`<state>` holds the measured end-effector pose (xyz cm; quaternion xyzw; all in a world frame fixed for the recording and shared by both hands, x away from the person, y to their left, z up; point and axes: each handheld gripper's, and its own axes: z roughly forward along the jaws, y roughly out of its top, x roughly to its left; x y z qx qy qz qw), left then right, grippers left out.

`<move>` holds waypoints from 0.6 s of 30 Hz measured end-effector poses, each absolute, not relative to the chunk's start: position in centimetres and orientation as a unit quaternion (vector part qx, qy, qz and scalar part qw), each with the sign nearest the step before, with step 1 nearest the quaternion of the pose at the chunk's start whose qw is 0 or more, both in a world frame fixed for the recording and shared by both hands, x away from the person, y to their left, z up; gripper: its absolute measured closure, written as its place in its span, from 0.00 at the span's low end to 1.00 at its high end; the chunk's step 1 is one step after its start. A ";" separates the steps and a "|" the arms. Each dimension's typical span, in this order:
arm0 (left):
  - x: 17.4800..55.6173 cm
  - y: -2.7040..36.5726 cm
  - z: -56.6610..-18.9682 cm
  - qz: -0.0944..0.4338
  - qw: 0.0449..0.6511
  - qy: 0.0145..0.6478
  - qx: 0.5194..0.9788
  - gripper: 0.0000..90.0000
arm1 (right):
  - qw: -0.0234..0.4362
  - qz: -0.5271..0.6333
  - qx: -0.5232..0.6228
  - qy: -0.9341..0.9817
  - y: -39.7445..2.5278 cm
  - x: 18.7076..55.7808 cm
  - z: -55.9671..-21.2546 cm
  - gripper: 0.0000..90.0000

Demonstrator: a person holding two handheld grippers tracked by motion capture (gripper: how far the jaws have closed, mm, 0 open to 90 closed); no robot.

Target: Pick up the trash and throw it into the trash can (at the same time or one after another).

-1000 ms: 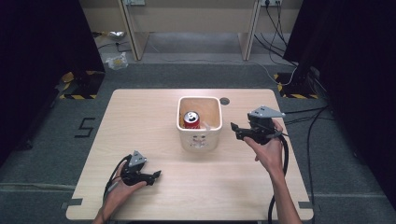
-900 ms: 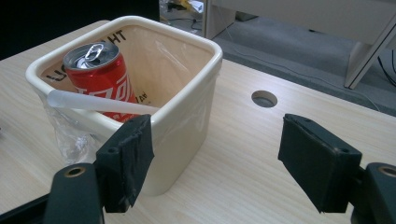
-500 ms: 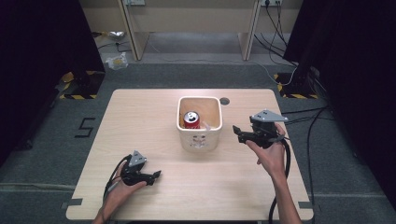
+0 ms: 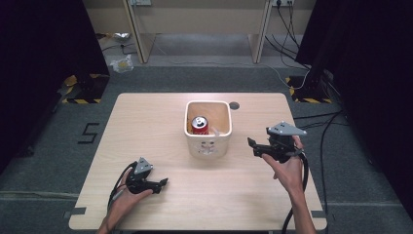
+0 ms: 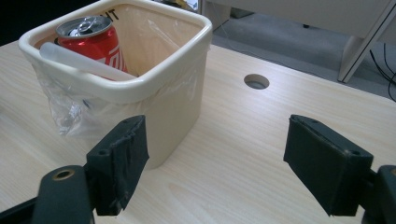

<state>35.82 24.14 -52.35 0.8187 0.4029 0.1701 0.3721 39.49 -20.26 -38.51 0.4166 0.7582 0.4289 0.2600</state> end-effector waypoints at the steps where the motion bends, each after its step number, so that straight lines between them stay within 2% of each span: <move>1: 35.8 24.1 -52.3 0.170 0.371 0.403 0.819 0.16 | 0.260 0.428 0.418 0.758 -20.3 39.4 -38.6 0.23; 18: 35.8 24.1 -52.3 0.170 0.371 0.403 0.819 0.16 | 0.254 0.425 0.420 0.761 -21.1 38.2 -40.6 0.22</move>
